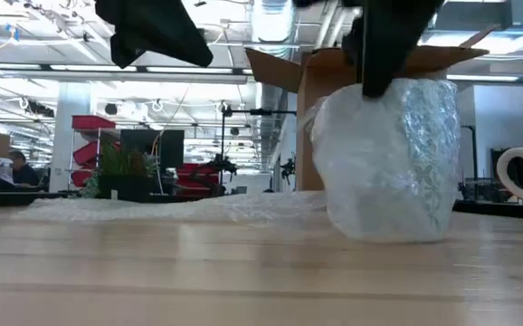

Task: Wrap mug
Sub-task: Wrap the blue patterned mug with the transparent bubble wrap

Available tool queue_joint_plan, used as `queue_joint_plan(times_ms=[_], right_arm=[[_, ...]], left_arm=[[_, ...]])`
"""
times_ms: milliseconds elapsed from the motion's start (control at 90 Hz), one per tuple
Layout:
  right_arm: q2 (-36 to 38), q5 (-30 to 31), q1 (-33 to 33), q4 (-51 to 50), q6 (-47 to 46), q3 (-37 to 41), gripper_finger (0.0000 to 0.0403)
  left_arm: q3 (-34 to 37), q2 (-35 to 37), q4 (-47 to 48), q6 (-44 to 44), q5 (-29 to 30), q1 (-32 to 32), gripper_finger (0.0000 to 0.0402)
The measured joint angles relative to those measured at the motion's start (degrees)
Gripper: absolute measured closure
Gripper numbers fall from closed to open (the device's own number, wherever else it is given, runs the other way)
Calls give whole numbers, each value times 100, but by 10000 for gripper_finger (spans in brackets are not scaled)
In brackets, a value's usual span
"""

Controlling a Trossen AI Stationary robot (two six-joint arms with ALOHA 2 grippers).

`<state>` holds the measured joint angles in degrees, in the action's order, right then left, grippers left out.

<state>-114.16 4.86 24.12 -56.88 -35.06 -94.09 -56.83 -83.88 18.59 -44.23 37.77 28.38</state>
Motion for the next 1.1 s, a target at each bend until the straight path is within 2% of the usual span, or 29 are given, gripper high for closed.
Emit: queue_joint_plan(times_ms=[178,267,367,522,611,689,967,1100], right_arm=[[-448,-1,-56,-107,60,-19,230],[-572,-10,-46,-118,276,-21,243],[-594,-14,37,-138,616,-12,282],[-436,-5,174,-249,975,14,374],[-312,-98,234,-286,1212,40,379],[-216,-113,251,-265,1292,39,362],[-139,-106,232,-518,1531,23,234],[-97,-170,229,-681,1480,20,192]], left_arm=[[-1,0,7,-2,-1,0,402],[-1,0,7,-4,-1,0,402],[-3,0,7,-7,0,0,402],[-5,0,2,-11,1,0,402],[-12,-2,-20,-15,-1,0,402],[-14,-2,-55,-21,-1,0,402],[-18,0,-20,-24,3,0,402],[-18,-2,-21,-22,3,0,402]])
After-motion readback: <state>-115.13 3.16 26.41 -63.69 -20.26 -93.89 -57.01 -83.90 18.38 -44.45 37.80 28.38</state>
